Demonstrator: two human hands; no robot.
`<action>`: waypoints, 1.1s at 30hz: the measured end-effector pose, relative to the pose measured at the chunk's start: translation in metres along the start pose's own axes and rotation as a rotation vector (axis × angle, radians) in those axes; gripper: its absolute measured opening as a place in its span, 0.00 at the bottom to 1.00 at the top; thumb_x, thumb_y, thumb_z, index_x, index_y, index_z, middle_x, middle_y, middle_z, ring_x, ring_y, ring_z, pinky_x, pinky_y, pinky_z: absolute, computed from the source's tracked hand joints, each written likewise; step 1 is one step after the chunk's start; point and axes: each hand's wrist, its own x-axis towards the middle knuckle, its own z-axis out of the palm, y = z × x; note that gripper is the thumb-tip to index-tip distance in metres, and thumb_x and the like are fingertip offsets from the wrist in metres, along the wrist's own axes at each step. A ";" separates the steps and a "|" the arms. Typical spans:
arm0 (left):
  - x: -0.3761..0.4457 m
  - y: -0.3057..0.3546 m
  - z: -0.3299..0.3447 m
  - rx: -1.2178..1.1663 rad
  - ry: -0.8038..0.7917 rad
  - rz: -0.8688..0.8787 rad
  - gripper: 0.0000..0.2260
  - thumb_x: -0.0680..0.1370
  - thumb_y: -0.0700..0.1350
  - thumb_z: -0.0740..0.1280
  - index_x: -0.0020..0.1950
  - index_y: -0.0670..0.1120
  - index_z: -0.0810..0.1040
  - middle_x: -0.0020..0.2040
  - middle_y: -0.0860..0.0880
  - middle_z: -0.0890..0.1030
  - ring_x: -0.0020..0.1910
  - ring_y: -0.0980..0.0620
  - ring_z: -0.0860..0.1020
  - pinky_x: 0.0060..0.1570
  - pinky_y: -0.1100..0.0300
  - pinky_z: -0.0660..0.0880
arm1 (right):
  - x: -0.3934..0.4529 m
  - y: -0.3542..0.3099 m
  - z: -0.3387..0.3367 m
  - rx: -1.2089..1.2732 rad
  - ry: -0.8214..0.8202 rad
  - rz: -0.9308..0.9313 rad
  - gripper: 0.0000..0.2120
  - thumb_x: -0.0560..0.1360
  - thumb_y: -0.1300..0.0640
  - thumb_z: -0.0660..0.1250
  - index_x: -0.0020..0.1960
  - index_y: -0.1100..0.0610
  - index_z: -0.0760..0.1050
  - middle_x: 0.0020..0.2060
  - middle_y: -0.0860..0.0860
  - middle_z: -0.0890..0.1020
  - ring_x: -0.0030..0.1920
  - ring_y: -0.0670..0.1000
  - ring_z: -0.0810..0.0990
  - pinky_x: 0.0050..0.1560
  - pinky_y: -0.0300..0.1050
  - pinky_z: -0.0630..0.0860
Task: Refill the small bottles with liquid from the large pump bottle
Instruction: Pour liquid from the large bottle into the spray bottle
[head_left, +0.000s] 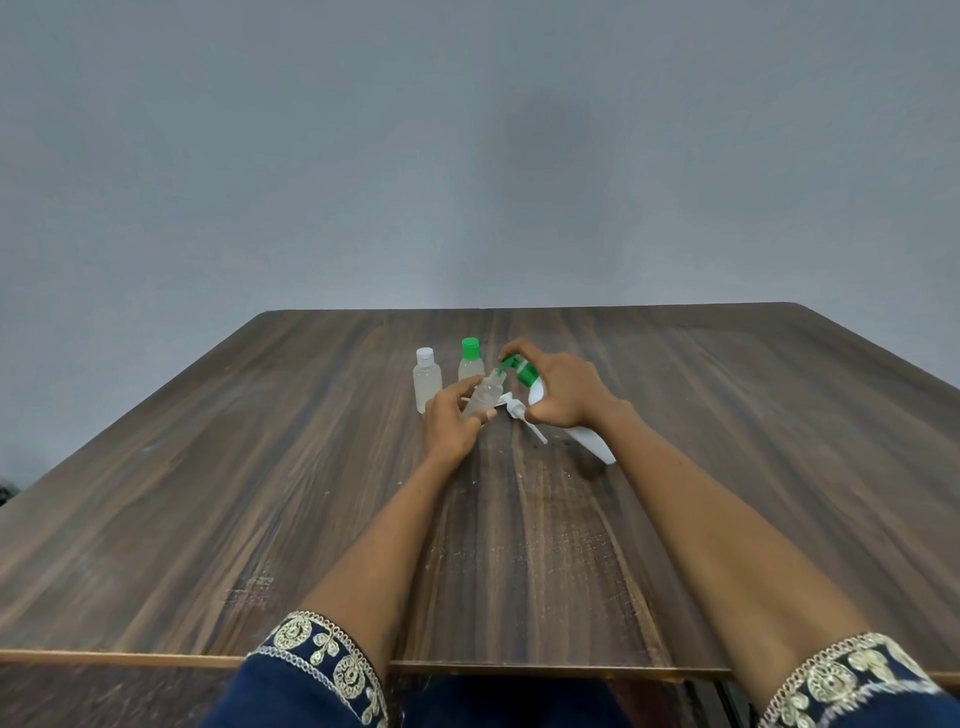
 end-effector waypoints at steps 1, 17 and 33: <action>0.000 0.000 0.001 0.000 -0.003 -0.005 0.21 0.71 0.40 0.72 0.63 0.50 0.77 0.56 0.47 0.81 0.46 0.54 0.75 0.50 0.58 0.73 | 0.000 0.000 0.001 -0.008 0.011 0.006 0.29 0.65 0.56 0.71 0.64 0.45 0.67 0.27 0.44 0.67 0.31 0.51 0.70 0.29 0.39 0.61; 0.001 0.003 0.002 -0.030 0.006 0.021 0.21 0.70 0.39 0.73 0.63 0.48 0.77 0.57 0.47 0.80 0.47 0.53 0.76 0.50 0.58 0.73 | -0.005 0.005 0.006 0.152 -0.003 -0.002 0.36 0.68 0.55 0.73 0.71 0.47 0.60 0.27 0.45 0.68 0.27 0.46 0.69 0.29 0.38 0.62; -0.001 0.002 0.002 -0.035 0.006 0.031 0.21 0.71 0.40 0.73 0.63 0.48 0.76 0.58 0.46 0.80 0.49 0.52 0.75 0.52 0.55 0.75 | -0.008 0.008 0.008 0.160 0.019 -0.029 0.38 0.67 0.54 0.72 0.72 0.41 0.59 0.30 0.45 0.72 0.28 0.46 0.70 0.31 0.38 0.64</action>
